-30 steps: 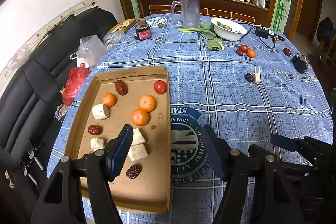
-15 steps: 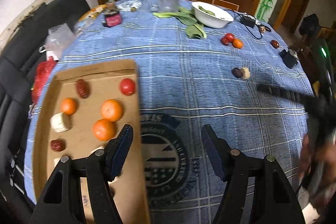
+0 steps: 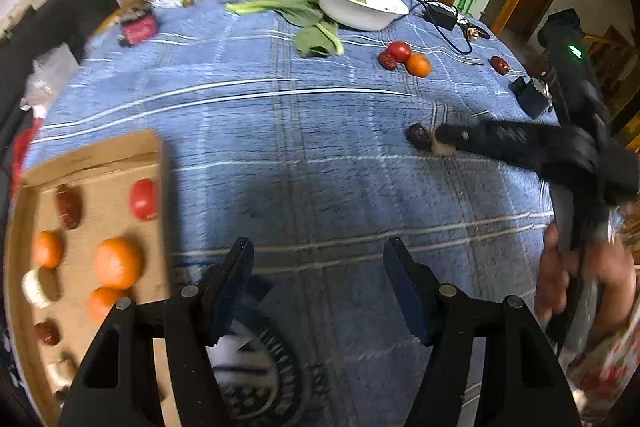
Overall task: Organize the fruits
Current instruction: 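Grasp a red date with the left tool while the right tool grasps a yam chunk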
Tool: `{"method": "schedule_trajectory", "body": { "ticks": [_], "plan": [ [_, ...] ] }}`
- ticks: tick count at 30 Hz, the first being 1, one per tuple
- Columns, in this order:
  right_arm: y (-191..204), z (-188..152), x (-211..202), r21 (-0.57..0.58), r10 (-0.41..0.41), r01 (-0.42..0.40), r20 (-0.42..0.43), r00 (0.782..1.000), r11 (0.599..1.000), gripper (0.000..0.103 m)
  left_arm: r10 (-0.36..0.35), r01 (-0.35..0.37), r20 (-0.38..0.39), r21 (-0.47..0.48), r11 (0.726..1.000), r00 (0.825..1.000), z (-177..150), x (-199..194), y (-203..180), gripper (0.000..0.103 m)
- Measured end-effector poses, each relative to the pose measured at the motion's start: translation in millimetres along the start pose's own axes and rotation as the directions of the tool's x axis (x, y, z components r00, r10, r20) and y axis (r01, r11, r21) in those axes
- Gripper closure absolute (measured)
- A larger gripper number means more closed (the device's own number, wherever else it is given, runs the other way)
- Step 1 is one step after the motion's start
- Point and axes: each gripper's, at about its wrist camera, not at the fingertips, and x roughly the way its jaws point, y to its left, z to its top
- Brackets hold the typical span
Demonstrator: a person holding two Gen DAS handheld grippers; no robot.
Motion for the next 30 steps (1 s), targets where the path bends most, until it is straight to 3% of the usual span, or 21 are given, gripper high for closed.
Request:
{"method": "schedule_trajectory", "body": {
  "ticks": [8,13,15,17,18,23,30],
  "plan": [
    [-27.1,-28.5,-38.3,0.048,-0.023,0.021,0.030,0.999,0.999,0.083,-0.078,0.079,-0.018,0.088,0.993,0.997,43.7,52.6,-48.0,0.037],
    [-38.0,-41.7,-51.6,0.042,-0.055,0.053,0.037,0.998,0.998,0.083,-0.082,0.081,-0.005,0.175,0.981,0.997,67.4,82.0,-81.6,0.037],
    [-42.6,-45.5,-53.9,0.050,-0.057,0.055,0.033,0.998,0.997,0.083,-0.072,0.073,-0.013,0.202,0.977,0.997,71.1,92.3,-90.2,0.045],
    [-43.7,-47.8,-54.3,0.054,-0.055,0.054,0.031,0.998,0.997,0.083,-0.050,0.054,-0.023,0.223,0.973,0.998,72.2,101.1,-95.5,0.071],
    [-43.8,-48.9,-55.2,0.053,-0.055,0.053,0.030,0.998,0.997,0.083,-0.052,0.055,-0.021,0.232,0.971,0.998,72.3,100.7,-96.3,0.080],
    [-37.5,-52.9,-62.1,0.027,-0.048,0.047,0.037,0.998,0.999,0.083,-0.076,0.077,-0.017,0.175,0.981,0.997,67.8,87.2,-82.2,0.080],
    [-7.7,-63.2,-67.5,-0.036,0.002,-0.001,0.030,1.000,0.999,0.083,-0.103,0.100,0.034,0.087,0.991,0.994,40.8,33.5,-49.0,0.080]
  ]
}}
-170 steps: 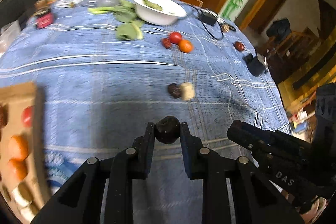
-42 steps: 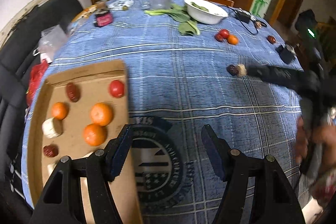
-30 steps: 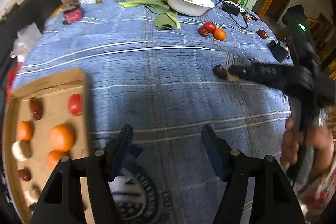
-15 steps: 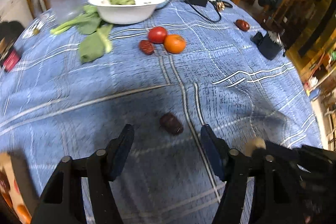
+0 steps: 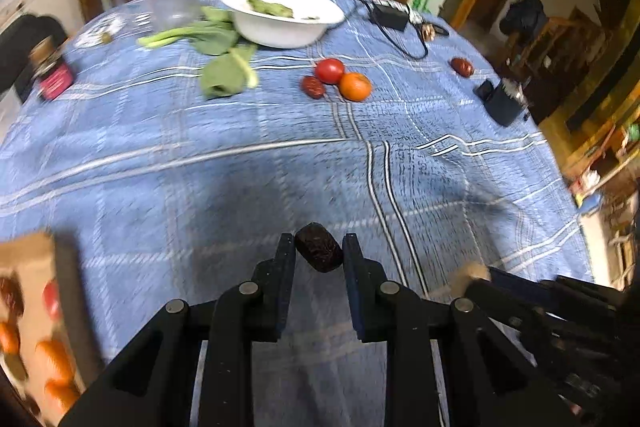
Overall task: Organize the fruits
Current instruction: 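Grasp a red date with the left tool while the right tool grasps a yam chunk, then carry the date and yam chunk into the tray and open both tools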
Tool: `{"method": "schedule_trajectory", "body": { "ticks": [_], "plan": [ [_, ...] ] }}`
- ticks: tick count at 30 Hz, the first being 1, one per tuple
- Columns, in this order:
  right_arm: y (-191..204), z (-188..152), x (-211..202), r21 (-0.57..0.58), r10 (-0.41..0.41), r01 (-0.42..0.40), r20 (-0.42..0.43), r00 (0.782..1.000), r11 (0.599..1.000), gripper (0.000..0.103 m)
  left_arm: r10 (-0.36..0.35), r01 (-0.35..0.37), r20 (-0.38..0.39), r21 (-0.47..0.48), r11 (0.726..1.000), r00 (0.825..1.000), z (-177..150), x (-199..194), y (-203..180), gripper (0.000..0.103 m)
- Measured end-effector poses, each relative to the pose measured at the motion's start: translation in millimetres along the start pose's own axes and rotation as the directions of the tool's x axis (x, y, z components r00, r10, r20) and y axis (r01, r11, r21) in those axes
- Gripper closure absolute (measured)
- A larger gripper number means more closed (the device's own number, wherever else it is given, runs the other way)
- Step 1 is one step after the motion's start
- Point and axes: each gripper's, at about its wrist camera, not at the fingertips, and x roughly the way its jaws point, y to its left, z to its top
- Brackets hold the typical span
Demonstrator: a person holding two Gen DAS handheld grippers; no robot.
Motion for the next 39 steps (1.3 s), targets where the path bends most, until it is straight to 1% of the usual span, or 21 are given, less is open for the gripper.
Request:
{"method": "schedule_trajectory", "body": {
  "ticks": [3,7,11,15,18,20,22,25,28,30,33,39],
  "plan": [
    [18.1,-6.9,1.2,-0.032,0.026,-0.027,-0.014,1.000,0.999,0.083,-0.003,0.004,0.028,-0.057,0.998,1.000,-17.1,-30.4,13.4,0.080],
    [45.1,-18.6,2.9,-0.070,0.071,-0.073,-0.042,0.997,0.995,0.083,0.010,-0.004,0.057,-0.104,0.995,0.998,-43.7,-67.4,29.4,0.080],
    [78.3,-31.8,4.0,-0.115,0.122,-0.130,-0.075,0.990,0.985,0.083,0.061,-0.048,0.070,-0.175,0.983,0.996,-76.1,-104.0,55.7,0.080],
    [120.5,-45.0,6.4,-0.188,0.172,-0.191,-0.113,0.979,0.963,0.082,0.139,-0.120,0.054,-0.270,0.956,0.989,-114.4,-137.2,96.1,0.080],
    [158.4,-54.5,11.1,-0.253,0.202,-0.234,-0.145,0.969,0.939,0.082,0.213,-0.194,0.023,-0.325,0.926,0.977,-144.7,-157.3,127.2,0.080],
    [178.9,-60.2,15.1,-0.286,0.218,-0.257,-0.164,0.962,0.923,0.082,0.244,-0.229,0.001,-0.346,0.910,0.970,-162.0,-167.1,143.8,0.080],
    [204.0,-67.1,21.9,-0.325,0.230,-0.281,-0.189,0.955,0.903,0.082,0.265,-0.255,-0.022,-0.363,0.896,0.964,-178.5,-173.6,160.3,0.080],
    [232.6,-78.3,33.0,-0.365,0.237,-0.308,-0.226,0.945,0.879,0.082,0.271,-0.271,-0.055,-0.379,0.885,0.961,-192.3,-173.8,176.3,0.080],
    [257.8,-95.0,46.7,-0.403,0.225,-0.319,-0.263,0.938,0.858,0.082,0.286,-0.299,-0.089,-0.341,0.891,0.954,-197.5,-168.2,181.8,0.080],
    [264.9,-102.7,53.8,-0.422,0.207,-0.312,-0.276,0.939,0.851,0.082,0.289,-0.307,-0.105,-0.318,0.897,0.952,-200.3,-163.7,182.7,0.080],
    [273.0,-114.9,56.7,-0.454,0.180,-0.298,-0.285,0.941,0.840,0.082,0.276,-0.300,-0.122,-0.299,0.906,0.953,-204.3,-158.4,186.4,0.080],
    [274.4,-136.6,62.5,-0.479,0.141,-0.282,-0.309,0.940,0.831,0.082,0.259,-0.285,-0.125,-0.303,0.909,0.958,-201.7,-151.8,194.3,0.080]
  ]
}}
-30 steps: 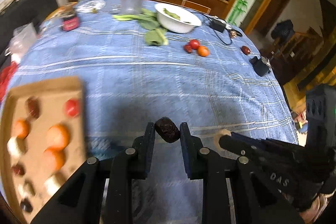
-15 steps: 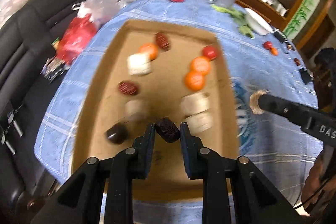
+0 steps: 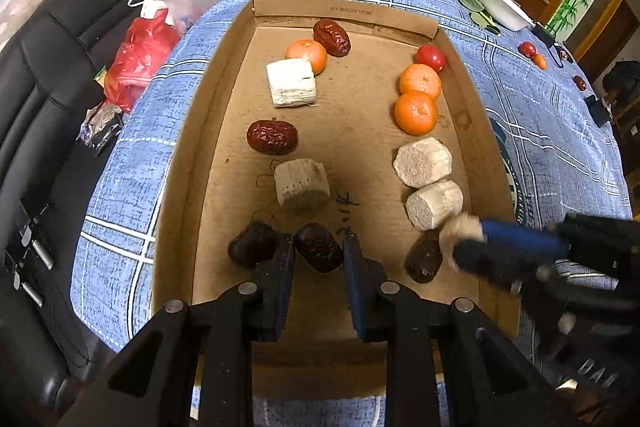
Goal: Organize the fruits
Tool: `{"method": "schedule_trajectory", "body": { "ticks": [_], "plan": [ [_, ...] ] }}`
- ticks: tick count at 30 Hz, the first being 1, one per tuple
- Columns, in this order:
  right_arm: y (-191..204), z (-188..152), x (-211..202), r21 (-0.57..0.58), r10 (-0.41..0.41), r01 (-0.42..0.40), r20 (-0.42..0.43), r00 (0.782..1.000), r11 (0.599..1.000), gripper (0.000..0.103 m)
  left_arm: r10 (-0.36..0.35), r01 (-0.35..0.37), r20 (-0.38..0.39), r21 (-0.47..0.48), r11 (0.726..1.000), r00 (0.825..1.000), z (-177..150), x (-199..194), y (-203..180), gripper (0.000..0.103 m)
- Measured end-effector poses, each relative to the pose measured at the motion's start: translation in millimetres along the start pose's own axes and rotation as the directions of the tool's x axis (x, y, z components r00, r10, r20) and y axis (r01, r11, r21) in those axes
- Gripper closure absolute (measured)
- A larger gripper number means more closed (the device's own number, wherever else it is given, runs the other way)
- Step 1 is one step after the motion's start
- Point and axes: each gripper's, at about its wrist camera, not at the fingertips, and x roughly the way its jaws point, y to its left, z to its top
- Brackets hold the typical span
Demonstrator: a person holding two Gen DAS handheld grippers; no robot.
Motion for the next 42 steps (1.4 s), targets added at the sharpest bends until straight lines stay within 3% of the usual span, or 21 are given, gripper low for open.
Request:
{"method": "schedule_trajectory", "body": {
  "ticks": [10,13,16,21,24,26,27,29,30,31,33,35,36,38,42],
  "plan": [
    [6.8,-19.0,11.8,-0.019,-0.016,0.015,-0.035,0.999,1.000,0.082,-0.016,0.016,-0.004,-0.023,1.000,1.000,-0.1,5.2,-1.1,0.079],
    [12.9,-19.0,11.7,-0.041,-0.017,0.015,-0.032,0.999,0.999,0.081,-0.012,0.013,0.013,-0.037,0.999,1.000,-0.6,-1.0,-0.5,0.071],
    [15.9,-19.6,7.8,-0.049,-0.016,0.015,-0.021,1.000,0.999,0.074,-0.005,0.007,0.039,-0.051,0.999,0.999,-0.3,-10.0,0.0,0.061],
    [10.3,-25.4,-12.0,-0.040,-0.030,0.031,0.011,0.999,0.999,0.068,0.019,-0.013,0.093,-0.065,0.998,0.995,-0.7,-30.6,-4.2,0.060],
    [-1.0,-28.8,-28.3,-0.016,-0.056,0.057,0.046,0.997,0.998,0.062,0.071,-0.062,0.160,-0.060,0.996,0.985,-1.3,-51.3,-13.7,0.059],
    [-3.9,-28.3,-37.7,-0.003,-0.071,0.071,0.066,0.995,0.997,0.060,0.134,-0.125,0.232,-0.054,0.991,0.963,-1.6,-70.9,-24.7,0.052],
    [-5.8,-30.5,-43.6,0.003,-0.078,0.078,0.077,0.994,0.997,0.060,0.175,-0.166,0.281,-0.054,0.985,0.944,-2.6,-83.1,-31.6,0.047],
    [-10.7,-32.0,-55.3,0.010,-0.092,0.091,0.097,0.991,0.996,0.059,0.245,-0.235,0.363,-0.074,0.969,0.899,-5.3,-102.2,-42.1,0.024],
    [-12.9,-32.7,-60.8,0.011,-0.099,0.098,0.107,0.989,0.995,0.059,0.295,-0.279,0.427,-0.102,0.955,0.855,-8.4,-117.9,-49.1,0.019],
    [-15.0,-34.4,-67.8,0.009,-0.108,0.108,0.121,0.987,0.994,0.058,0.323,-0.300,0.471,-0.125,0.946,0.821,-10.7,-130.0,-52.9,0.011],
    [-15.4,-38.5,-78.4,0.005,-0.117,0.118,0.140,0.983,0.993,0.054,0.362,-0.324,0.529,-0.166,0.931,0.768,-15.0,-149.2,-60.1,0.001],
    [-18.6,-40.8,-89.2,-0.005,-0.126,0.128,0.162,0.979,0.992,0.053,0.405,-0.342,0.558,-0.220,0.914,0.724,-19.4,-165.0,-68.7,0.000],
    [-18.4,-41.5,-93.1,-0.011,-0.130,0.133,0.170,0.977,0.991,0.052,0.427,-0.349,0.560,-0.247,0.904,0.710,-21.0,-169.5,-73.0,0.000],
    [-19.0,-45.1,-101.7,-0.021,-0.135,0.141,0.186,0.973,0.990,0.051,0.442,-0.356,0.561,-0.262,0.897,0.700,-20.5,-172.9,-81.0,0.000],
    [-23.4,-52.2,-115.3,-0.028,-0.145,0.154,0.212,0.966,0.988,0.039,0.442,-0.349,0.535,-0.272,0.897,0.720,-23.2,-170.3,-90.7,0.000]
  ]
}}
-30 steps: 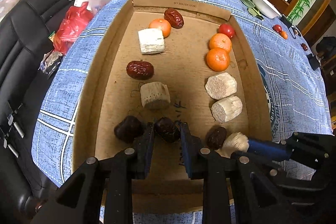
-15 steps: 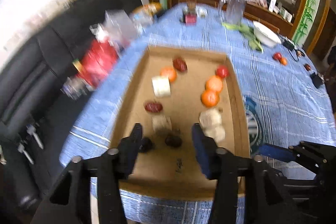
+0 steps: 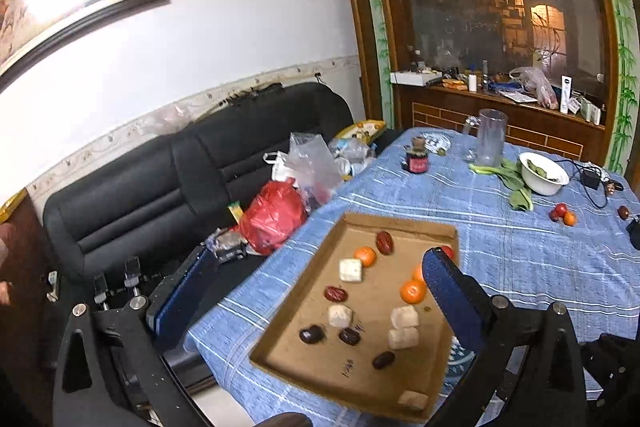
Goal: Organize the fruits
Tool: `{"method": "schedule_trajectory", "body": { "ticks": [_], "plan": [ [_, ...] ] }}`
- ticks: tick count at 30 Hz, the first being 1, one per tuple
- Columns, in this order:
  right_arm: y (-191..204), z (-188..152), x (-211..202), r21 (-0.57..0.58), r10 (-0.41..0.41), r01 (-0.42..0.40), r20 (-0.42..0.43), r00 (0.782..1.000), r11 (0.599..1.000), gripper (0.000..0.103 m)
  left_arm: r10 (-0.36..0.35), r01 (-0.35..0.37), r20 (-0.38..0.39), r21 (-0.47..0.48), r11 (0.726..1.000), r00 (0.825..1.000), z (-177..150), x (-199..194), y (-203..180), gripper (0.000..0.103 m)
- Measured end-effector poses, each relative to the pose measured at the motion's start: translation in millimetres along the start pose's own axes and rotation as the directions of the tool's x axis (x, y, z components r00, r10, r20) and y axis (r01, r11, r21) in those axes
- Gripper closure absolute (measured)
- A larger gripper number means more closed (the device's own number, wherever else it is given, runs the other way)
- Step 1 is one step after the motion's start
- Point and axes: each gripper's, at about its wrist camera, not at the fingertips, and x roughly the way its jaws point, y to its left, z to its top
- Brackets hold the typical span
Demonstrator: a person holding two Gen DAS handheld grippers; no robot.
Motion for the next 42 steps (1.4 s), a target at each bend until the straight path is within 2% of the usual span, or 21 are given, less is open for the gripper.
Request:
{"method": "schedule_trajectory", "body": {
  "ticks": [3,9,19,23,30,42],
  "plan": [
    [-8.3,-4.2,-6.3,0.008,-0.007,0.007,0.011,1.000,1.000,0.035,-0.005,0.004,-0.043,-0.018,1.000,0.999,-6.3,-2.4,-3.5,0.000],
    [-20.6,-11.6,-6.3,0.025,-0.003,0.003,-0.007,1.000,1.000,0.034,-0.002,0.000,-0.100,-0.019,1.000,0.995,-21.1,-6.8,-11.3,0.000],
    [-12.5,-21.4,-5.2,-0.021,0.014,-0.014,-0.025,1.000,1.000,0.032,0.000,-0.005,-0.168,-0.032,0.999,0.986,-36.3,-8.9,-12.5,0.000],
    [-8.5,-25.7,-1.6,-0.035,0.017,-0.018,-0.036,0.999,0.999,0.030,-0.013,0.007,-0.218,-0.028,1.000,0.976,-45.4,-4.8,-14.0,0.000],
    [-3.3,-34.1,9.2,-0.053,0.009,-0.013,-0.075,0.997,0.999,0.029,-0.042,0.028,-0.327,-0.047,0.999,0.944,-72.3,8.8,-13.5,0.000],
    [3.8,-45.3,22.7,-0.063,0.008,-0.016,-0.124,0.992,0.998,0.029,-0.042,0.024,-0.377,-0.053,0.998,0.925,-87.8,14.1,-8.2,0.000]
  ]
}}
